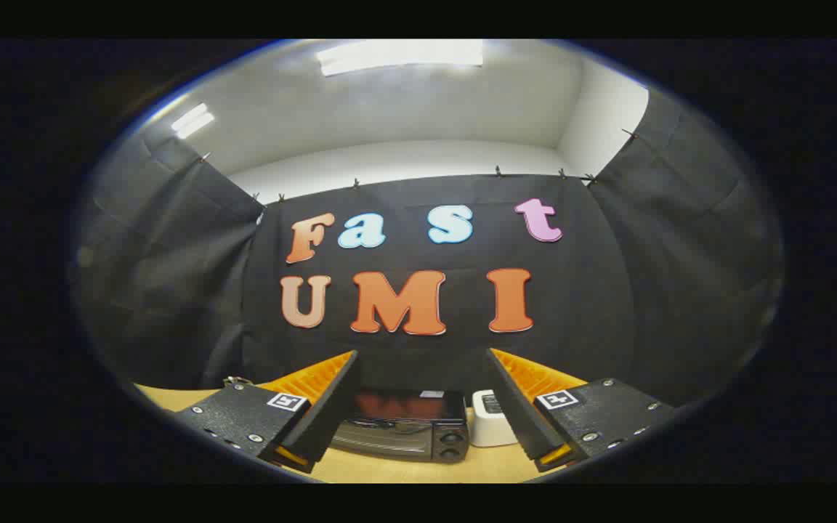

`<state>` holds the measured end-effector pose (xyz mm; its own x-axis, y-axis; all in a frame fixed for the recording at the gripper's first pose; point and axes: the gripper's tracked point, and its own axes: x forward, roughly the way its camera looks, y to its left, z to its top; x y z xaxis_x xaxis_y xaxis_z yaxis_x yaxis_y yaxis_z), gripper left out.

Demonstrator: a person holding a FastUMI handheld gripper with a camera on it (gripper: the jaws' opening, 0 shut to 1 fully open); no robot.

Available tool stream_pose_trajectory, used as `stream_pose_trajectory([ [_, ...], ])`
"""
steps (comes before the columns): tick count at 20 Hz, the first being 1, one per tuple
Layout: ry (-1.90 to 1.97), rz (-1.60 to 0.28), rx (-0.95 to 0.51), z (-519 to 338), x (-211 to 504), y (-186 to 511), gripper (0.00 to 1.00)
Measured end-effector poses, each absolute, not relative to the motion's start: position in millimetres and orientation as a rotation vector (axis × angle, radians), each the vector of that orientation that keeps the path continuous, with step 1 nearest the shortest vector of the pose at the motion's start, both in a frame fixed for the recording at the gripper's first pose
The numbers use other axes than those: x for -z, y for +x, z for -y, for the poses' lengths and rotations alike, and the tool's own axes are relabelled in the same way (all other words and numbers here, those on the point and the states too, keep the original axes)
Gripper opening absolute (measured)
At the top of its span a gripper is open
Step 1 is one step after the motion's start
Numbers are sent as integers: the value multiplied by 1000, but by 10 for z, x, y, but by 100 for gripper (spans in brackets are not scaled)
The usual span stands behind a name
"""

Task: Open the toaster oven, put the food inside, and close the toaster oven door.

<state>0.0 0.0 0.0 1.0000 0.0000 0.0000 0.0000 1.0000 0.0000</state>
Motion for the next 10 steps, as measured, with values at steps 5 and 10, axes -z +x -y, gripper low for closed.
stream_pose_trajectory([
  [5,24,-20,-40,-252,60,45,99],
  [10,47,-58,-44,-310,184,110,99],
])
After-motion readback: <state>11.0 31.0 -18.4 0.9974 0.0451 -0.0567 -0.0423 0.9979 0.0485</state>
